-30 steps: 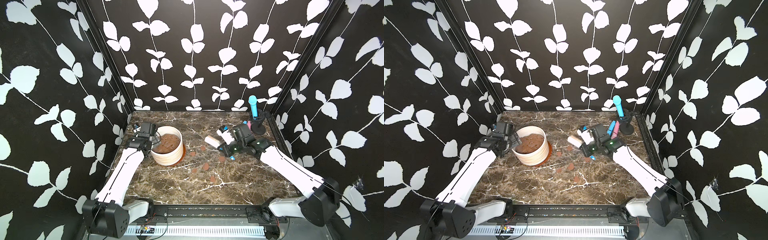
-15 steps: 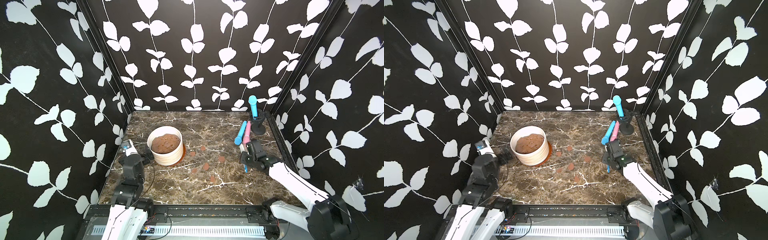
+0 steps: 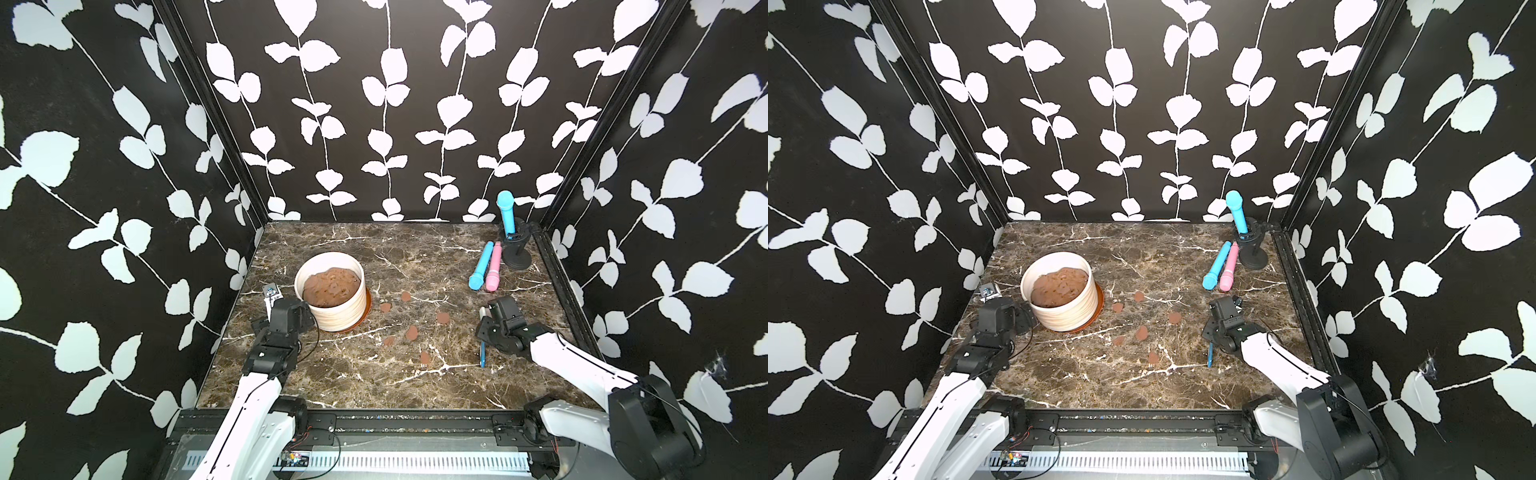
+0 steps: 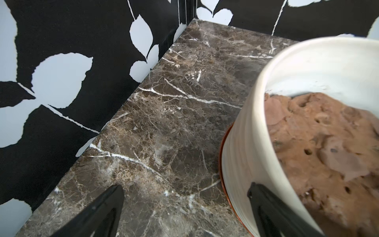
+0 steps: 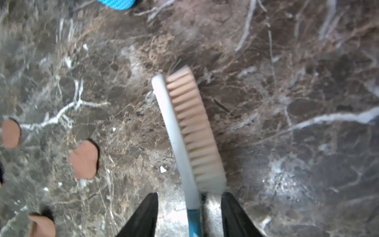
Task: Scrub the dried mud off the ceramic pot
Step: Place the brush at the center of the board, then move the pot to the center of the board.
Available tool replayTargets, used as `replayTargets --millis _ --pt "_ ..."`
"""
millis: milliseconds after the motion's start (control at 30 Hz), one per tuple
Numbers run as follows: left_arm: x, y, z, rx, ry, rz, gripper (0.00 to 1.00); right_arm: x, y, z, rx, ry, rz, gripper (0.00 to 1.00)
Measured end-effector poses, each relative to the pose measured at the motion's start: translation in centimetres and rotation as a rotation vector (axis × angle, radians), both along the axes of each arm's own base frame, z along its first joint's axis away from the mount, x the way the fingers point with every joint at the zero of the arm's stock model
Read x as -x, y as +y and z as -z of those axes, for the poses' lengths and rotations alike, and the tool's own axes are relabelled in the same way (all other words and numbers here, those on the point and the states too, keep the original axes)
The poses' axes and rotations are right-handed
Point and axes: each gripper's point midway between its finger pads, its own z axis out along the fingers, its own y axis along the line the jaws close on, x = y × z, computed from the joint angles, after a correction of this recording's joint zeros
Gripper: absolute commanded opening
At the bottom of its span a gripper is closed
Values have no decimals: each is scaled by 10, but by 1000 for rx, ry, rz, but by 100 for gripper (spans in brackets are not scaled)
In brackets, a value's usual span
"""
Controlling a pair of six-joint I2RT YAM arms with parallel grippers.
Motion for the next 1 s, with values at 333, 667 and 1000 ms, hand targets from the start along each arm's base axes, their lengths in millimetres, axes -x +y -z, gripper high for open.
replayTargets --millis 333,667,1000 --pt "-20 -19 18 65 44 83 99 -14 -10 -45 35 -189 -3 100" --pt "-73 -47 41 142 73 170 99 -28 -9 -54 90 -248 -53 100" --pt "-136 -89 37 149 35 263 99 -43 -2 -64 161 -304 -166 100"
